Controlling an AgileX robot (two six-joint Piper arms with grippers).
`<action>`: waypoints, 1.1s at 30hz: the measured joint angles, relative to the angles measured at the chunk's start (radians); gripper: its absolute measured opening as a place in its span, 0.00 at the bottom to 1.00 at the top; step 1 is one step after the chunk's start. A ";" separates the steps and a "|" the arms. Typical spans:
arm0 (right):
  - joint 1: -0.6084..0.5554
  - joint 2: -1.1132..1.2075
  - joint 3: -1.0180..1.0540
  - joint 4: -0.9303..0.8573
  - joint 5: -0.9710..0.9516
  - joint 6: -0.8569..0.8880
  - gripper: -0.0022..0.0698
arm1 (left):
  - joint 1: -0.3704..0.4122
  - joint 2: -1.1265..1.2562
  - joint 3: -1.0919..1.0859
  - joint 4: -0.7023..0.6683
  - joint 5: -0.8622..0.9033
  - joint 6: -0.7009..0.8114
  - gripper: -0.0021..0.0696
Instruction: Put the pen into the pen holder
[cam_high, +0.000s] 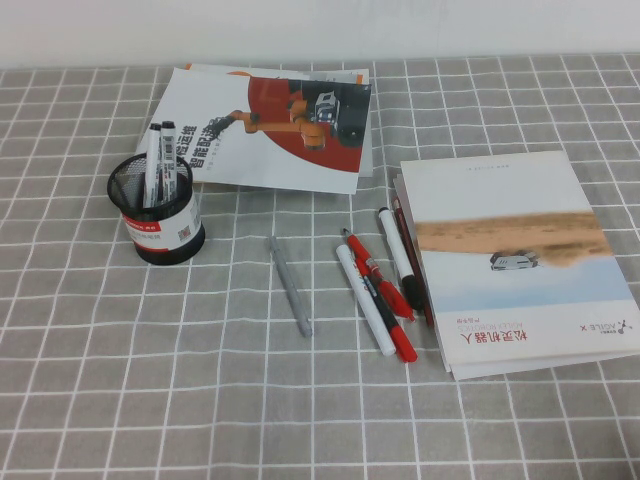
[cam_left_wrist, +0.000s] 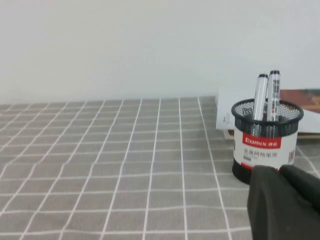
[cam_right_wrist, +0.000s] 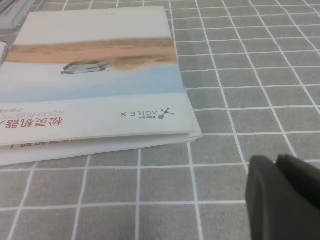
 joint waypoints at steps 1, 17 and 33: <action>0.000 0.000 0.000 0.000 0.000 0.000 0.01 | 0.000 0.000 0.000 0.000 0.007 0.000 0.02; 0.000 0.000 0.000 0.000 0.000 0.000 0.01 | 0.000 0.000 0.000 0.003 0.287 0.000 0.02; 0.000 0.000 0.000 0.000 0.000 0.000 0.01 | 0.000 0.000 0.000 0.045 0.290 0.000 0.02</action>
